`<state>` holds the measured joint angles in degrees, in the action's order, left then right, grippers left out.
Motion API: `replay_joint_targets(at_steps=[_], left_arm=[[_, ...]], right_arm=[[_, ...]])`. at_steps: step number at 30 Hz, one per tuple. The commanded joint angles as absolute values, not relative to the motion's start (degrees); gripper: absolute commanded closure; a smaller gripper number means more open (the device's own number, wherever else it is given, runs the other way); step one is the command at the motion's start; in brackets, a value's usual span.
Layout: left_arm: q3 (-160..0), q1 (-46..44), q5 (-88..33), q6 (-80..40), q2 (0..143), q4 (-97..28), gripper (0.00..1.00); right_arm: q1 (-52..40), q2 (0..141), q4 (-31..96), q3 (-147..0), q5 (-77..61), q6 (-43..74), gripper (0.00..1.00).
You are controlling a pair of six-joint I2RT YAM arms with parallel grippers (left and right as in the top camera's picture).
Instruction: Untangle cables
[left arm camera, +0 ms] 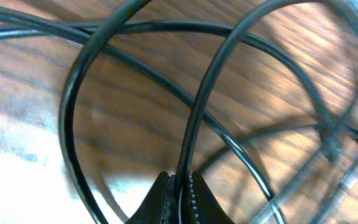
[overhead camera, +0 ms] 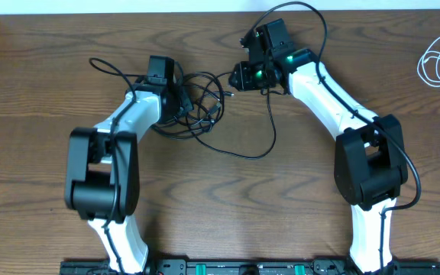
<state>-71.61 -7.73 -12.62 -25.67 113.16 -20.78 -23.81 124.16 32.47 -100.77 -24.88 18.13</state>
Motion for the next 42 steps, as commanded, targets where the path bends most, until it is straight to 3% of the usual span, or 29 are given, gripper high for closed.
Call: replay_joint_targets(at_steps=[1, 16, 27, 32, 42], left_arm=[[-71.59, -7.84, -20.45, -25.63, 103.13, -20.91, 0.93], [-71.61, -7.79, -25.15, -28.45, 82.96, -23.22, 0.93], [-73.47, -5.87, -31.46, -31.83, 71.24, -14.98, 0.93], [-73.49, -4.08, -34.30, -36.45, 66.96, -8.10, 0.93], [-74.22, -0.82, -36.93, -43.97, 64.69, 2.33, 0.93]], right_arm=[[-25.12, 124.95, 30.55, -100.90, -33.06, 15.59, 0.64], [-26.72, 124.95, 23.90, -100.90, -35.11, 19.90, 0.65], [-26.22, 124.95, 23.81, -100.90, -35.16, 19.59, 0.64], [-26.24, 124.92, 19.88, -100.92, -48.90, 7.99, 0.56], [-26.63, 124.95, 23.07, -100.92, -42.17, 7.64, 0.50]])
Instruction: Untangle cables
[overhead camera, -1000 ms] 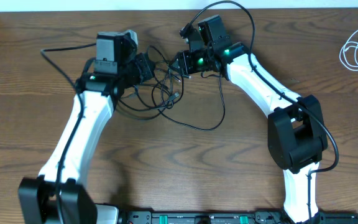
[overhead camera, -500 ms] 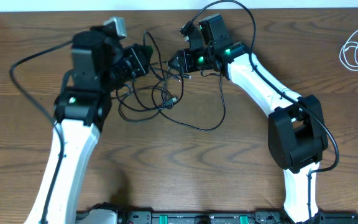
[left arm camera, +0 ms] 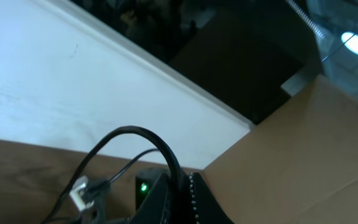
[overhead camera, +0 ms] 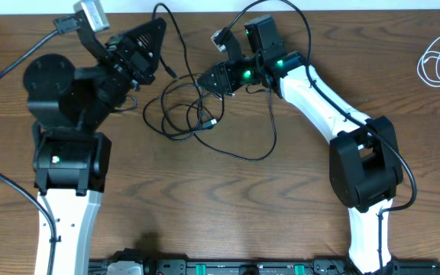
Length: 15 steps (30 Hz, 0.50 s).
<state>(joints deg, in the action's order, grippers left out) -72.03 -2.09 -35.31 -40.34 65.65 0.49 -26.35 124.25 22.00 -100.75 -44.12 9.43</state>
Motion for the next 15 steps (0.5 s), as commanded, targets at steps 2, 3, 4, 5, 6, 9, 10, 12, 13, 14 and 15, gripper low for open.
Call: replay_joint_targets(at_steps=[2, 3, 4, 5, 6, 9, 10, 12, 13, 14, 15], left_arm=[[-74.52, -0.27, -36.91, -44.77, 64.60, 2.96, 0.93], [-74.61, -0.10, -36.93, -44.99, 64.60, 3.22, 0.93], [-74.72, 0.08, -36.91, -45.50, 64.60, 3.88, 0.93], [-74.74, 0.10, -36.88, -45.78, 64.60, 4.23, 0.93], [-74.74, 0.10, -36.88, -45.78, 64.60, 4.56, 0.93], [-74.74, 0.10, -36.45, -45.71, 64.69, 4.80, 0.93], [-74.72, 0.10, -36.45, -45.69, 64.75, 4.78, 0.93], [-74.72, 0.10, -36.45, -45.71, 65.08, 4.34, 0.93], [-74.72, 0.10, -36.42, -45.69, 65.32, 3.90, 0.93], [-74.72, 0.10, -36.42, -45.71, 65.58, 3.57, 0.93], [-74.72, 0.10, -36.45, -45.71, 65.95, 3.25, 0.93]], right_arm=[[-27.09, 124.95, 23.88, -100.92, -40.71, 7.62, 0.49], [-27.31, 124.95, 24.08, -100.92, -40.21, 7.62, 0.49], [-27.66, 124.95, 24.34, -100.90, -39.66, 7.64, 0.50], [-28.03, 124.95, 24.93, -100.90, -38.79, 7.64, 0.49], [-28.36, 124.97, 25.50, -100.90, -37.87, 7.64, 0.50], [-29.85, 124.97, 28.10, -100.90, -34.61, 7.70, 0.51], [-30.35, 124.97, 28.84, -100.90, -33.85, 7.84, 0.52], [-31.83, 124.97, 30.09, -100.90, -31.75, 9.04, 0.54], [-32.64, 124.97, 30.35, -100.90, -30.50, 9.82, 0.55], [-33.32, 124.97, 30.46, -100.90, -29.02, 10.96, 0.55], [-34.20, 124.97, 30.46, -100.90, -26.59, 13.08, 0.55]])
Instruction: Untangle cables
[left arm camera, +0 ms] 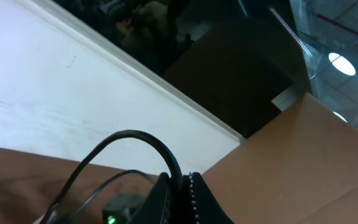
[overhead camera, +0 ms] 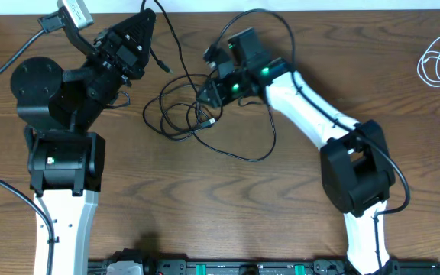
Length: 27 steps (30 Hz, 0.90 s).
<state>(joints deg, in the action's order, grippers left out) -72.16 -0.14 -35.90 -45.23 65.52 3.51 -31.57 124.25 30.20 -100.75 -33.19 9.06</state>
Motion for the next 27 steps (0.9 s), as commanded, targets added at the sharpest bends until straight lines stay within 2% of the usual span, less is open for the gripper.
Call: replay_joint_targets(at_steps=[1, 5, 9, 13, 21, 27], left_arm=[[-74.72, 0.10, -36.45, -45.71, 66.35, 2.87, 0.93], [-74.72, 0.10, -36.49, -45.76, 67.99, 2.44, 0.93], [-74.72, 0.10, -36.47, -45.74, 68.82, 2.42, 0.93], [-74.72, 0.12, -36.47, -45.71, 68.84, 2.42, 0.93], [-74.72, 0.10, -36.47, -45.52, 68.86, 2.22, 0.93], [-74.72, 0.10, -36.47, -45.52, 68.86, 2.20, 0.93]], right_arm=[[-34.87, 124.97, 30.46, -100.90, -24.14, 15.29, 0.55], [-37.63, 125.19, 31.33, -100.84, -13.72, 23.00, 0.56], [-39.44, 125.84, 33.54, -100.73, -7.22, 23.35, 0.58], [-39.79, 127.02, 35.35, -100.68, -6.35, 15.94, 0.66], [-38.65, 130.45, 36.42, -100.64, -11.29, -0.49, 0.66], [-38.76, 133.49, 33.87, -100.64, -9.45, -1.45, 0.68]])
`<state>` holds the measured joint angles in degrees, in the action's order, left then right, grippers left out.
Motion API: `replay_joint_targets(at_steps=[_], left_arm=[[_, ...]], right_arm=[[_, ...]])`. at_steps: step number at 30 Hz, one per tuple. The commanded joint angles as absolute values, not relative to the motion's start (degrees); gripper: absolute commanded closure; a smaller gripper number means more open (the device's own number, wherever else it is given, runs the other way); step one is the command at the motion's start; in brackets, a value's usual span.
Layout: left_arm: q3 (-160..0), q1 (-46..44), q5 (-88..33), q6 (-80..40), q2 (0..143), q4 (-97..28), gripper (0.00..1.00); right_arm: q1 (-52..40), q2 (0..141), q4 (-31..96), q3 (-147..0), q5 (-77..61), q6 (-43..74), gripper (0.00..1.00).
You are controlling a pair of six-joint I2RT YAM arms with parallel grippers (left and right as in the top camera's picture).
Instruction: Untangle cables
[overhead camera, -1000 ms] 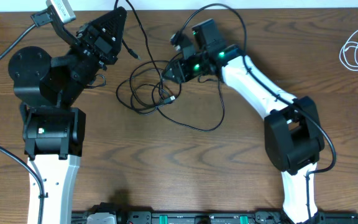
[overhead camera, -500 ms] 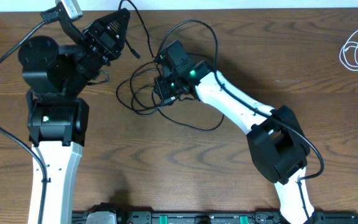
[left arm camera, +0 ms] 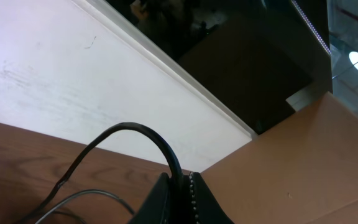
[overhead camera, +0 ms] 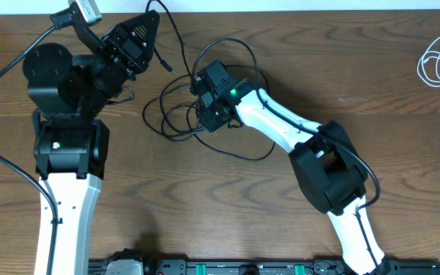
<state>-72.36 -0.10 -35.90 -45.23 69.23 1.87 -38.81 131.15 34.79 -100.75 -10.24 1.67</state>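
Observation:
A tangle of black cables [overhead camera: 180, 122] lies on the wooden table, left of centre. My left gripper [overhead camera: 148, 21] is raised over the far left of the table and is shut on one black cable [left arm camera: 122, 129]. That cable arches away from its fingertips [left arm camera: 166, 186] and trails down toward the tangle. My right gripper [overhead camera: 204, 99] is reached across onto the tangle's right side. Its jaws are hidden among the loops. One cable loop [overhead camera: 231, 46] curves over the right arm.
A coiled white cable [overhead camera: 437, 61] lies at the far right of the table. A brown cardboard panel [left arm camera: 303, 149] stands beyond the table's back left corner, against a white wall. Bare wood [overhead camera: 228, 214] fills the near half of the table.
My right gripper has moved down and left from the tangle's upper right edge onto the tangle itself. The left gripper still holds its cable raised, almost where it was.
First my left gripper was low in the tangle, shut on a black cable, with the right gripper just right of the pile. Then the left arm stood raised at the far left with that cable lifted. The right gripper was further left at each moment and now rests on the tangle.

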Motion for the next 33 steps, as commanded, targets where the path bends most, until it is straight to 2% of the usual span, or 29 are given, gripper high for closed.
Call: replay_joint_targets(at_steps=[1, 6, 9, 12, 16, 19, 24, 33], left_arm=[[-74.72, 0.10, -36.47, -45.52, 68.86, 2.20, 0.93], [-74.72, 0.10, -36.47, -45.41, 68.86, 2.20, 0.93], [-74.72, 0.10, -36.42, -43.53, 68.86, 1.76, 0.93], [-74.72, 0.36, -33.71, -41.89, 68.86, -0.45, 0.93], [-74.72, 1.19, -21.76, -36.18, 68.88, -5.93, 0.93], [-74.72, 1.80, -9.45, -30.81, 69.19, -10.09, 0.93], [-74.72, 3.68, 6.00, -25.08, 72.18, -15.05, 0.93], [-74.72, 9.63, 8.45, -24.34, 79.37, -16.53, 0.93]], right_arm=[[-38.76, 133.95, 33.12, -100.64, -8.10, -0.47, 0.70], [-38.24, 134.17, 31.35, -100.66, -4.36, 1.67, 0.85], [-37.52, 134.15, 30.94, -100.66, -3.27, 3.46, 0.99], [-36.56, 133.43, 31.44, -100.68, -3.09, 5.39, 0.99], [-34.44, 130.23, 33.04, -100.68, -0.60, 9.34, 0.99], [-32.27, 126.87, 36.45, -100.68, 7.38, 13.34, 0.99], [-28.40, 121.95, 41.25, -100.68, 21.76, 13.74, 0.99], [-21.43, 118.45, 45.89, -100.71, 35.24, 14.20, 0.99]])
